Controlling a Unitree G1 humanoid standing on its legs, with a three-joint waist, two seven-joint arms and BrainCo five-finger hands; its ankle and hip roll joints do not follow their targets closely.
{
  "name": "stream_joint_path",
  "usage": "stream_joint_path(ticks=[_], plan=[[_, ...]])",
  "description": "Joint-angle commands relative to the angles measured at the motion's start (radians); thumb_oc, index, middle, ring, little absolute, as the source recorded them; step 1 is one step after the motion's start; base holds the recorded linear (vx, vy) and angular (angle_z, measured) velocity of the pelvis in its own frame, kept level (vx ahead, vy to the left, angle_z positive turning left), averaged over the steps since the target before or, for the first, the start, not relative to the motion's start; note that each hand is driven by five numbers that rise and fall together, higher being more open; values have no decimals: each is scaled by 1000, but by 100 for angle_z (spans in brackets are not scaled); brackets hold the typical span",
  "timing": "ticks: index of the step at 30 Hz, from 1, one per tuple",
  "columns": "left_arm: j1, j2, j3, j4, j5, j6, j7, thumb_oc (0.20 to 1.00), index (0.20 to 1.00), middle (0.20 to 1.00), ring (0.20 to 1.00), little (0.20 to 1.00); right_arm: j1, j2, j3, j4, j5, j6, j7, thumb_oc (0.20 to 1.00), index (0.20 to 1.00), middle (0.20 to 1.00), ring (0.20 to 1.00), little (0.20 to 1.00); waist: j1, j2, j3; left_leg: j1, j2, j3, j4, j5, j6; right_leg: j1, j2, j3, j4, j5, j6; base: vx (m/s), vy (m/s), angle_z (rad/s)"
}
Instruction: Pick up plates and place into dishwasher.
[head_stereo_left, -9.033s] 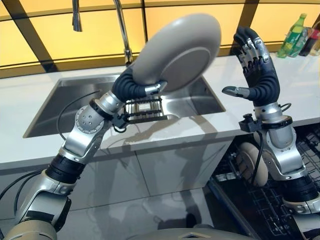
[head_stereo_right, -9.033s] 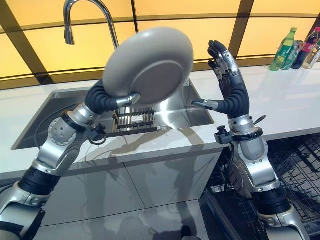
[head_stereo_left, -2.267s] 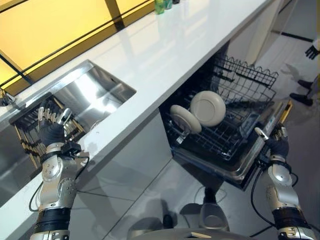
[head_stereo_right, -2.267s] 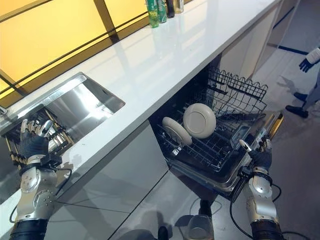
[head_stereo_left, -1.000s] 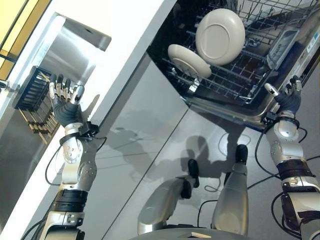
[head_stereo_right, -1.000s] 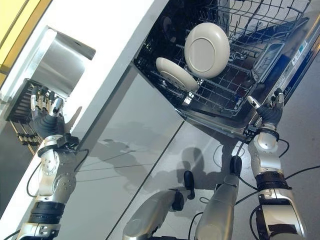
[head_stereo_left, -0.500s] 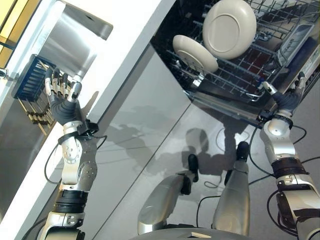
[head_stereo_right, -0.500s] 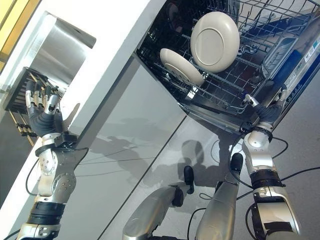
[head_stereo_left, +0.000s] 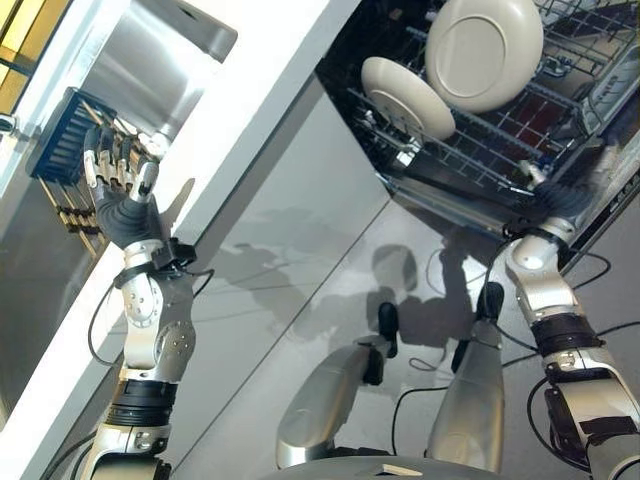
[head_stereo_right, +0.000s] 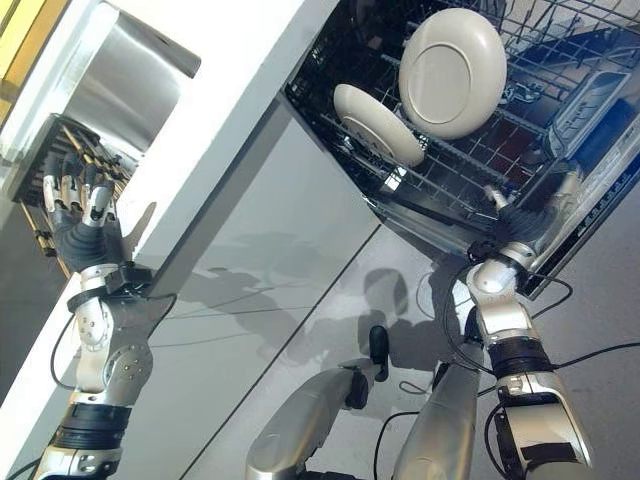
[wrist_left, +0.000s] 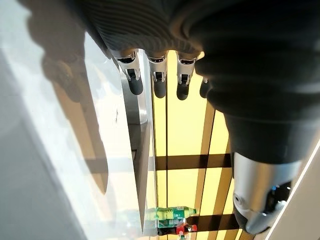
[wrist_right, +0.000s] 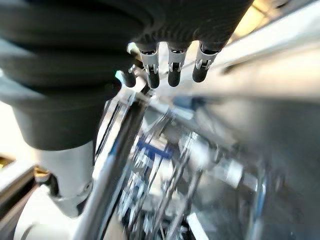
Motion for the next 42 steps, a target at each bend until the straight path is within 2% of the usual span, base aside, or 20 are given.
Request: stream_joint_path(ticks=[1,7,10,16,18,21,25,27,28,32,34,35,38,42], plan=[[89,-32,-34,-16,-62,21,2,1000,1000,1000,1000,1000,-121,-45,-1,-105,-168,49,-150,1000,1000,1000,1000,1000,27,94,77,-44,12,-30,-19,59,-55,-65,-20,62,90,-49,18,-8,12,11],[109,-27,-25,-39,-71,16,-3,1000,1000,1000,1000,1000,-121,-78,-6,-203,-276,101,-217,1000,1000,1000,1000,1000,34,92,77,-65,16,-29,-16,62,-55,-76,-25,56,86,-45,19,-9,9,7],[119,-28,-18,-45,-75,14,-10,1000,1000,1000,1000,1000,-103,-75,-13,-280,-326,82,-225,1000,1000,1000,1000,1000,34,85,77,-78,16,-31,-10,65,-55,-86,-22,58,89,-44,18,0,0,0],[127,-26,-9,-59,-76,15,-8,1000,1000,1000,1000,1000,-72,-54,-9,-349,-300,46,-187,1000,1000,1000,1000,1000,29,73,77,-88,21,-29,-7,66,-56,-92,-17,62,86,-44,20,-3,-4,2],[123,-26,-13,-59,-69,14,-7,1000,1000,1000,1000,1000,-64,-41,8,-324,-177,29,-86,1000,1000,1000,1000,1000,29,74,77,-93,20,-32,-2,62,-57,-96,-16,63,88,-52,21,0,0,0],[123,-28,-15,-60,-65,13,-8,1000,1000,1000,1000,1000,-68,-27,22,-288,-123,11,-49,1000,1000,1000,1000,1000,40,77,77,-111,20,-33,6,64,-58,-108,-20,58,89,-50,22,-4,-1,1],[119,-25,-20,-58,-68,16,-13,1000,1000,1000,1000,1000,-108,-5,53,-249,-35,-18,84,1000,1000,1000,1000,1000,65,78,77,-131,19,-38,10,69,-60,-118,-25,32,88,-51,23,0,0,0],[115,-25,-27,-54,-69,10,-16,1000,1000,1000,1000,1000,-126,13,69,-234,-21,-18,86,1000,1000,1000,1000,1000,79,77,77,-142,19,-36,10,72,-61,-124,-29,17,89,-52,22,0,0,0],[114,-24,-30,-54,-68,10,-13,1000,1000,1000,1000,1000,-132,18,76,-233,-17,-13,76,1000,1000,1000,1000,1000,84,76,77,-143,21,-35,8,75,-62,-122,-30,9,87,-53,22,0,0,0],[119,-27,-45,-40,-59,-3,-13,1000,1000,1000,1000,1000,-140,50,53,-215,32,-7,-96,1000,1000,1000,1000,1000,102,71,77,-156,26,-28,10,79,-62,-127,-34,-14,96,-55,19,-9,-1,2],[122,-30,-49,-37,-54,-9,-12,1000,1000,1000,1000,1000,-140,54,45,-210,24,-4,-132,1000,1000,1000,1000,1000,105,71,77,-158,26,-29,8,81,-62,-127,-32,-17,95,-55,19,-23,2,6],[129,-29,-58,-38,-53,-25,-6,1000,1000,1000,1000,1000,-140,57,32,-208,10,9,-186,1000,1000,1000,1000,1000,109,72,77,-170,27,-32,7,83,-61,-136,-31,-20,94,-54,19,-38,1,9],[138,-30,-62,-36,-57,-35,-21,1000,1000,1000,1000,1000,-142,49,17,-198,16,35,-247,1000,1000,1000,1000,1000,116,73,77,-181,30,-34,5,86,-59,-144,-32,-24,95,-54,19,-34,-4,8],[154,-28,-60,-44,-71,-34,-46,1000,1000,1000,1000,1000,-145,30,-10,-195,14,12,-240,1000,1000,1000,1000,1000,119,73,77,-191,32,-35,5,87,-57,-152,-29,-24,94,-55,20,-22,-10,6]])
